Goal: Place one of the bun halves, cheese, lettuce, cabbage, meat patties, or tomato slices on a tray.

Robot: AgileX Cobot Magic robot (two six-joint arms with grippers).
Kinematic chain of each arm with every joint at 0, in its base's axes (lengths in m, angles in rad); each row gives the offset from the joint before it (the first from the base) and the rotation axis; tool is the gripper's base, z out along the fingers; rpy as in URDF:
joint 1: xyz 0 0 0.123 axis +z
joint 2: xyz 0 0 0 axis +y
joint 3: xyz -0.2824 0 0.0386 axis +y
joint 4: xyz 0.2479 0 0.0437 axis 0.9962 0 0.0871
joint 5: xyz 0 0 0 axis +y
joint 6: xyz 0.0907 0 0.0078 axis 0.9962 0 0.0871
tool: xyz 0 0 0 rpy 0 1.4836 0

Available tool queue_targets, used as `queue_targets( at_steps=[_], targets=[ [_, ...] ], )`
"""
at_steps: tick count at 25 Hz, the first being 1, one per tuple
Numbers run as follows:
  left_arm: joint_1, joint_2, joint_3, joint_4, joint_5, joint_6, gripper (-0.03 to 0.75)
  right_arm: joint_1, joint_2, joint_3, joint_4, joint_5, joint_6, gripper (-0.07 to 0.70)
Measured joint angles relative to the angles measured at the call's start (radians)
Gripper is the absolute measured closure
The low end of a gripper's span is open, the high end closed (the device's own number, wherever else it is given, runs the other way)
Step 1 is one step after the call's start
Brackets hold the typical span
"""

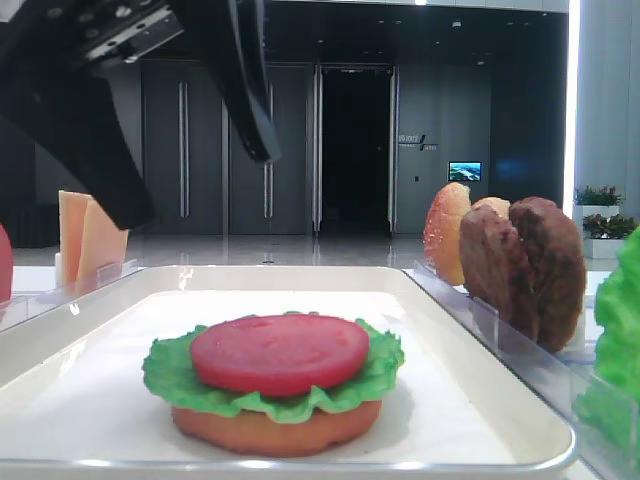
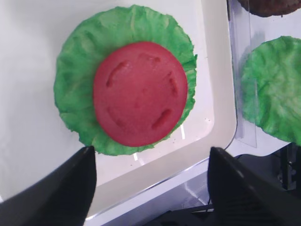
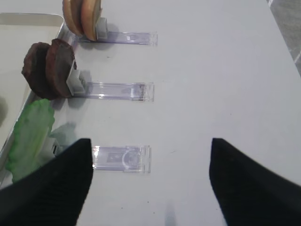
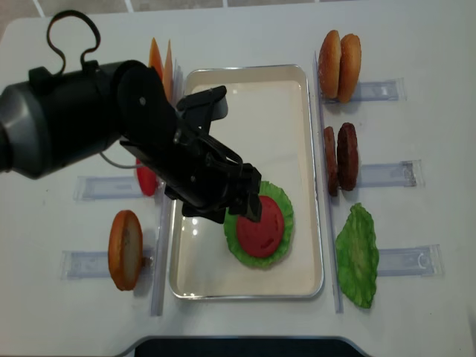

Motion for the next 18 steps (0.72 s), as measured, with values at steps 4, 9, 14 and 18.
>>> queue_targets(
  at_steps=[4, 9, 14, 18],
  targets=[
    [0.000, -0.034, -0.013, 0.112, 0.069, -0.073, 0.157, 0.000, 0.000, 0.000, 0.000, 0.000, 0.000, 0.108],
    [0.000, -0.048, -0.080, 0.248, 0.216, -0.141, 0.157, 0.000, 0.000, 0.000, 0.000, 0.000, 0.000, 0.108],
    [0.000, -0.057, -0.144, 0.336, 0.355, -0.172, 0.157, 0.000, 0.000, 0.000, 0.000, 0.000, 0.000, 0.108],
    [0.000, -0.057, -0.202, 0.410, 0.460, -0.198, 0.157, 0.000, 0.000, 0.000, 0.000, 0.000, 0.000, 0.108]
  ],
)
